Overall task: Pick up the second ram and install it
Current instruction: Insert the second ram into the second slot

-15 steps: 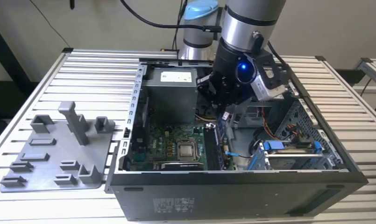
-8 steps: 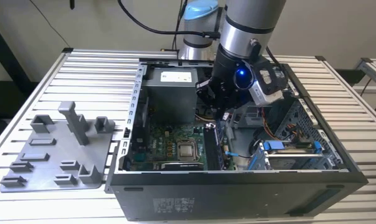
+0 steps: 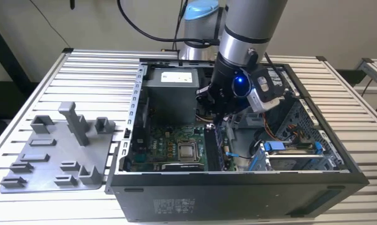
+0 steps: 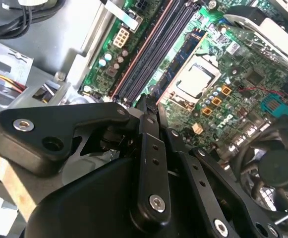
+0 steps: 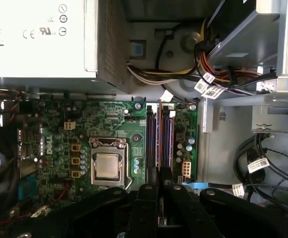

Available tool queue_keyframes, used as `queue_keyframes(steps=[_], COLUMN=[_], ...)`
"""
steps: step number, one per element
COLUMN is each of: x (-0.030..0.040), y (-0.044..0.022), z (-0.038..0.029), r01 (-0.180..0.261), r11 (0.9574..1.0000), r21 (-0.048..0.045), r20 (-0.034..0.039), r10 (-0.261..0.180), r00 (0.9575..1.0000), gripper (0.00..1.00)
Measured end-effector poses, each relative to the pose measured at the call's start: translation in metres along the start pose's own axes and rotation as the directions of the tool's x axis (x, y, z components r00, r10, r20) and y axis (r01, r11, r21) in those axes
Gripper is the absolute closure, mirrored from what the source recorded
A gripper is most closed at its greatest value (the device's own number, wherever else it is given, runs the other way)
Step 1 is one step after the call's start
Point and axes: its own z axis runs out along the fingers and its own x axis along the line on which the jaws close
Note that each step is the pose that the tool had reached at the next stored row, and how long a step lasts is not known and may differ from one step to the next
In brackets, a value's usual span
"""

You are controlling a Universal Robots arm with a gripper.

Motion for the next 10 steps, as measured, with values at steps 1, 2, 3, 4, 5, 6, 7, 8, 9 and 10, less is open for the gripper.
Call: queue_keyframes(steps=[1,2,3,4,5,6,7,8,9,10], x=[-0.0001,-0.0002,-0.0002,-0.0003,-0.0003,-0.0004,-0.0004,-0.0004,-0.0004,-0.0002], y=[-0.0001,-0.0002,-0.0003,-0.0004,-0.0005,-0.0007,-0.0008,-0.0011,-0.0017,-0.0027], z=[0.0019,0.0037,0.0055,0.0074,0.0092,0.0109,0.0127,0.0144,0.0159,0.0175], r01=[-0.001,-0.002,-0.004,-0.005,-0.006,-0.007,-0.008,-0.009,-0.011,-0.014], r11=[1.0000,1.0000,1.0000,1.0000,1.0000,1.0000,1.0000,1.0000,0.9999,0.9999], r21=[0.0000,-0.0002,-0.0002,-0.0002,-0.0002,-0.0002,-0.0001,-0.0002,-0.0003,-0.0002], r20=[0.0000,0.0001,0.0001,0.0002,0.0002,0.0002,0.0002,0.0003,0.0004,0.0004], r10=[0.001,0.002,0.004,0.005,0.006,0.007,0.008,0.009,0.011,0.014], r00=[1.0000,1.0000,1.0000,1.0000,1.0000,1.0000,1.0000,1.0000,0.9999,0.9999], gripper=[0.86,0.86,0.86,0.86,0.86,0.86,0.86,0.86,0.86,0.86])
